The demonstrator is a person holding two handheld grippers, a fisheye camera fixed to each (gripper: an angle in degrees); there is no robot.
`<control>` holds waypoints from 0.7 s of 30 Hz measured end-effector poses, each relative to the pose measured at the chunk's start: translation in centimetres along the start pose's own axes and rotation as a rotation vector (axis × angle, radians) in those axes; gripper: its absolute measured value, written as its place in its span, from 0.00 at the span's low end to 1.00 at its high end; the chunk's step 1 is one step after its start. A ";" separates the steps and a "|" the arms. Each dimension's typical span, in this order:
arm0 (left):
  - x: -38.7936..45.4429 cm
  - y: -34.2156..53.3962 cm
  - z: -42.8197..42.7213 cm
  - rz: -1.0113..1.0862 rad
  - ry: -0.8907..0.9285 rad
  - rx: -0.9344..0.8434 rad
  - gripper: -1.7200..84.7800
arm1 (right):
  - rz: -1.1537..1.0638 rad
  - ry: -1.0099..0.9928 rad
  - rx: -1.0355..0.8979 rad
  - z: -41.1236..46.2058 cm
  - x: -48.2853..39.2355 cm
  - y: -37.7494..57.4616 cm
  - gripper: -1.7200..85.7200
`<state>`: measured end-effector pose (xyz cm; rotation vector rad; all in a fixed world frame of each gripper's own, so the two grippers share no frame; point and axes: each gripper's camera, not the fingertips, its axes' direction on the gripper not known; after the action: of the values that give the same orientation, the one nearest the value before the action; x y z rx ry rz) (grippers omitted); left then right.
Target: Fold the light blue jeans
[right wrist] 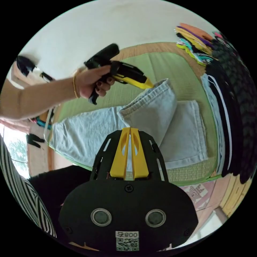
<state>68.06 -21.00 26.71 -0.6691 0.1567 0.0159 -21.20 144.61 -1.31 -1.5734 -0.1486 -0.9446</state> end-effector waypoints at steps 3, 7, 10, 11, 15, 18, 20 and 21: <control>2.1 -0.2 -0.1 0.043 0.071 0.022 0.03 | 0.154 -0.099 0.147 -4.6 3.3 3.3 0.02; 5.1 -1.5 1.0 0.114 0.139 0.068 0.03 | 0.425 -0.180 0.318 -8.9 9.4 9.8 0.02; 6.6 -2.8 3.2 0.167 0.094 0.041 0.03 | 0.558 -0.232 0.334 -8.5 12.9 13.4 0.02; 6.9 -3.3 4.3 0.175 0.051 0.024 0.03 | 0.588 -0.244 0.319 -7.6 13.8 14.2 0.02; 6.7 -4.5 7.2 0.187 -0.065 -0.026 0.03 | 0.685 -0.267 0.275 -4.5 15.7 16.0 0.02; 5.7 -5.1 8.9 0.177 -0.162 -0.061 0.03 | 0.751 -0.301 0.290 -3.3 16.4 16.8 0.02; 4.8 -5.4 9.6 0.174 -0.194 -0.064 0.03 | 0.778 -0.320 0.303 -3.2 16.4 17.1 0.02; 4.6 -5.4 9.8 0.169 -0.197 -0.066 0.03 | 0.776 -0.321 0.305 -3.2 16.4 17.1 0.02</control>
<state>74.30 -19.34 36.94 -0.7142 0.0222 0.2499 -2.05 130.70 -4.32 -1.3170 0.0927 -0.0560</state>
